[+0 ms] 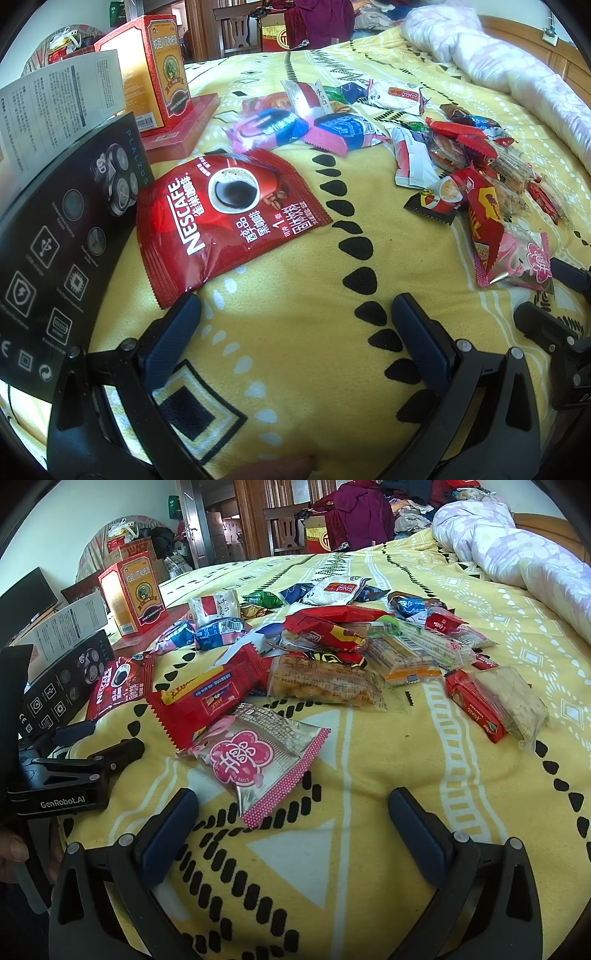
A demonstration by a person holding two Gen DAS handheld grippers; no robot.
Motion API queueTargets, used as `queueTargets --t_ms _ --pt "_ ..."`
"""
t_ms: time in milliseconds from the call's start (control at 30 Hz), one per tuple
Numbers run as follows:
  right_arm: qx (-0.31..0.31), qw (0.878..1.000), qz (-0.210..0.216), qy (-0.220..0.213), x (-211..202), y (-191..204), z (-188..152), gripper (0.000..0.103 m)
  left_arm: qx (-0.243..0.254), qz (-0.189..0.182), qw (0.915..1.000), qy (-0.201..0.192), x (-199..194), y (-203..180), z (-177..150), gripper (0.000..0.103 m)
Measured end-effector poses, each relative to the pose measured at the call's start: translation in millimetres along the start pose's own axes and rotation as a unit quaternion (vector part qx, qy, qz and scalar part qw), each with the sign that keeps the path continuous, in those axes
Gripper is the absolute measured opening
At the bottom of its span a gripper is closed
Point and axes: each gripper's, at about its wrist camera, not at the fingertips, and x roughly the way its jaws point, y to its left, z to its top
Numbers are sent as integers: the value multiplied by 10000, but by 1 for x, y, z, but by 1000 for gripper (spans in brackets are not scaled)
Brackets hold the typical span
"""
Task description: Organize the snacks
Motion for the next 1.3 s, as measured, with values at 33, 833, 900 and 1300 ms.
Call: queueTargets --t_ms 33,833,900,1300 --pt "-18 10000 -28 2 0 1 -1 103 7 13 10000 0 0 0 -1 103" --pt "-703 9932 591 721 62 67 153 102 138 -518 9985 -71 -18 10 -16 103" --pt "-880 9903 553 917 90 75 166 102 116 -557 9984 -56 -16 11 -16 103" --pt "-998 9825 638 1436 147 77 189 59 81 -600 9982 -57 -16 11 -17 103"
